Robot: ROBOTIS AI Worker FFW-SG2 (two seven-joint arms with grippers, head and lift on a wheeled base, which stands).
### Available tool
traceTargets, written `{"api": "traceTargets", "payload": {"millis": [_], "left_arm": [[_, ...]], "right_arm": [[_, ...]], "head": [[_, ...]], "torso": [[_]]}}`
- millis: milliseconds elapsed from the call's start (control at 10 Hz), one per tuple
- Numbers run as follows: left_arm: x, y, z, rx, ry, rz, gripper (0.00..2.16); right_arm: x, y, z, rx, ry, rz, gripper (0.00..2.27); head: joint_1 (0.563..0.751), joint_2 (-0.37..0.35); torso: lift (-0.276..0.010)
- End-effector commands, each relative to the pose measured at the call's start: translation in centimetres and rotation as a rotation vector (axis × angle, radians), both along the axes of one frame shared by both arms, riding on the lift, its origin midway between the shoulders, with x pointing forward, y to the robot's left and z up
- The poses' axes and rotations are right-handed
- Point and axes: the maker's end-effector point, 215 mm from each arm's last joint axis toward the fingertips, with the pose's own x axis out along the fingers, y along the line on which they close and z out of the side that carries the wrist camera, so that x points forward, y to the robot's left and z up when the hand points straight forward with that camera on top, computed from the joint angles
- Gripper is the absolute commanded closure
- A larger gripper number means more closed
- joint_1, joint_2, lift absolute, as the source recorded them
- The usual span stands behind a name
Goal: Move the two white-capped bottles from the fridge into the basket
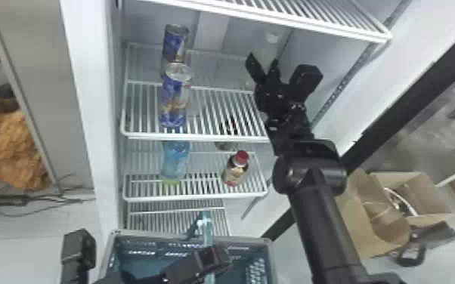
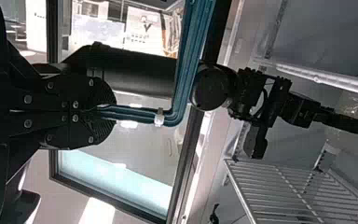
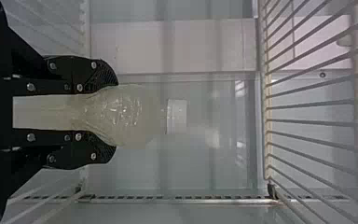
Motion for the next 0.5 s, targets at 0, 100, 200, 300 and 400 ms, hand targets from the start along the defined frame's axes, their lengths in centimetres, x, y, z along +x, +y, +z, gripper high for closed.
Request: {"api": "traceTargets", "payload": {"millis": [0, 100, 200, 300, 400], "left_arm": [[0.0, 0.0, 0.0, 0.000, 0.000, 0.001, 1.18], [-0.1, 0.0, 0.0, -0.002, 0.002, 0.001, 1.18], [0.0, 0.1, 0.0, -0.001, 0.002, 0.003, 1.18], [0.1, 0.1, -0.2, 0.002, 0.003, 0.006, 1.18], [0.1, 0.1, -0.2, 0.002, 0.003, 0.006, 1.18]], "right_arm": [[-1.2, 0.7, 0.7, 0.026, -0.010, 0.016, 0.98], [-2.3, 1.3, 0.9, 0.046, -0.006, 0.030, 0.98], [-3.3, 1.7, 0.7, 0.062, 0.001, 0.040, 0.98], [-4.1, 2.1, 0.4, 0.073, 0.013, 0.049, 0.98], [-4.8, 2.4, 0.4, 0.087, 0.014, 0.056, 0.98]], "head": [[0.695, -0.350], [0.695, -0.350], [0.695, -0.350], [0.695, -0.350], [0.695, -0.350]], "torso": [[0.000], [0.000], [0.000], [0.000], [0.000]]}}
